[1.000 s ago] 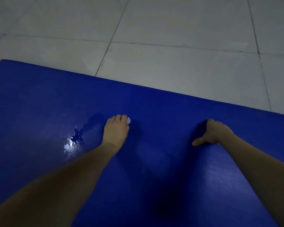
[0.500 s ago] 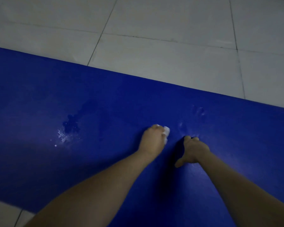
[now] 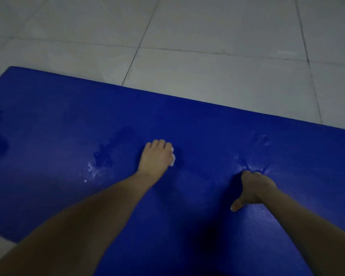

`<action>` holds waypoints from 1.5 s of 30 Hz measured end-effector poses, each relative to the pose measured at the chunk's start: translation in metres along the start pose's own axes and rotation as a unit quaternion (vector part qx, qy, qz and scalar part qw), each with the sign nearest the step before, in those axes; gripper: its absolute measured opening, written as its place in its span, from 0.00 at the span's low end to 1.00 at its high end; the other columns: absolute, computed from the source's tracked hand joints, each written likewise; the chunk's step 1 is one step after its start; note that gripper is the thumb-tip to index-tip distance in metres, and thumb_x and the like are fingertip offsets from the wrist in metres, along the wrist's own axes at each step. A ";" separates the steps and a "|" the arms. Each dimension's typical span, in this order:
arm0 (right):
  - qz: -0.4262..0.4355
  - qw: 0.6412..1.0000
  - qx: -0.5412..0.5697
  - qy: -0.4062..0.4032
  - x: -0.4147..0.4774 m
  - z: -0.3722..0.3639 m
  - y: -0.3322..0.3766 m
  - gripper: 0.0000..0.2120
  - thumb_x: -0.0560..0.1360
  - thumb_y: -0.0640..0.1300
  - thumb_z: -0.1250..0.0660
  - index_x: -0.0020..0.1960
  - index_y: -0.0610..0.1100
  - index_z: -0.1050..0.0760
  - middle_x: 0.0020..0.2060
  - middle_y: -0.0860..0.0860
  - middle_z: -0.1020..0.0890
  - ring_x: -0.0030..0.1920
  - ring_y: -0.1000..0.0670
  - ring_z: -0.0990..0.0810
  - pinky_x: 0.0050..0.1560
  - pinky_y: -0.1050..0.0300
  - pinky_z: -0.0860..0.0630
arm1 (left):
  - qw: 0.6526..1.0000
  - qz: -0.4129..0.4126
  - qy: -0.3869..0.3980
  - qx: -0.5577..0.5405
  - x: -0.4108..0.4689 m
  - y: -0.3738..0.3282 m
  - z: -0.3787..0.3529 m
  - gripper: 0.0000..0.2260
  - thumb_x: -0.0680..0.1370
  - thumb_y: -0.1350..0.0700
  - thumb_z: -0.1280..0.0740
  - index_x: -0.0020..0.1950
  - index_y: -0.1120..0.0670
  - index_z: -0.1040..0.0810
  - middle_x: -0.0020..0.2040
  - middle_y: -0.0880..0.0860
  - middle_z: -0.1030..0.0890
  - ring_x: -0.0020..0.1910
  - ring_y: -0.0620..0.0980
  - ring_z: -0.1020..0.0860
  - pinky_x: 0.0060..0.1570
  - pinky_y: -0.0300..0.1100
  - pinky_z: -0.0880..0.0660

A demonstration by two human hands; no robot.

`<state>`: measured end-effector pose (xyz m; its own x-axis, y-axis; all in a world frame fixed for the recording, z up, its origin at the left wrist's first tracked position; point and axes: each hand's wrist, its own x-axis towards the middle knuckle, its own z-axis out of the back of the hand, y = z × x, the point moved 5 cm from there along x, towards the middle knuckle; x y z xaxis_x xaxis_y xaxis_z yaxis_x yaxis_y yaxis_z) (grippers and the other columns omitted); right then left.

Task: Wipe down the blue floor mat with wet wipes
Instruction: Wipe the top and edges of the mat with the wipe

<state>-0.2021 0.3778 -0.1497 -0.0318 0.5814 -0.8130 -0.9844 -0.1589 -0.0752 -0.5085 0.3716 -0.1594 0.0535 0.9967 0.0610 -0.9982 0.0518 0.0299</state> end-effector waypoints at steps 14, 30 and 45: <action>0.001 1.000 -0.016 -0.014 -0.004 0.006 0.007 0.57 0.53 0.71 0.20 0.70 0.43 0.35 0.67 0.46 0.26 0.67 0.43 0.26 0.63 0.46 0.24 | 0.989 -0.041 0.016 -0.139 -0.017 -0.105 0.000 0.07 0.67 0.56 0.34 0.34 0.49 0.32 0.30 0.50 0.28 0.30 0.53 0.28 0.33 0.47 0.36; 0.004 0.999 -0.034 -0.004 -0.008 0.006 0.007 0.53 0.54 0.72 0.20 0.68 0.44 0.34 0.64 0.48 0.25 0.64 0.44 0.25 0.61 0.47 0.24 | 0.998 0.051 0.020 -0.031 -0.035 0.018 -0.004 0.12 0.66 0.56 0.22 0.41 0.54 0.25 0.34 0.53 0.24 0.33 0.56 0.25 0.36 0.51 0.28; 0.003 0.999 -0.045 -0.009 -0.011 0.009 0.011 0.50 0.55 0.70 0.20 0.67 0.44 0.32 0.63 0.48 0.24 0.62 0.44 0.23 0.57 0.49 0.24 | 0.990 -0.017 0.023 -0.137 -0.068 -0.154 -0.001 0.03 0.73 0.54 0.36 0.42 0.52 0.27 0.36 0.52 0.25 0.37 0.54 0.25 0.41 0.49 0.27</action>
<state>-0.2138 0.3767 -0.1369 -0.0410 0.5947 -0.8029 -0.9647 -0.2329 -0.1232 -0.3583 0.2963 -0.1687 0.0926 0.9955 0.0181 -0.9660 0.0942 -0.2407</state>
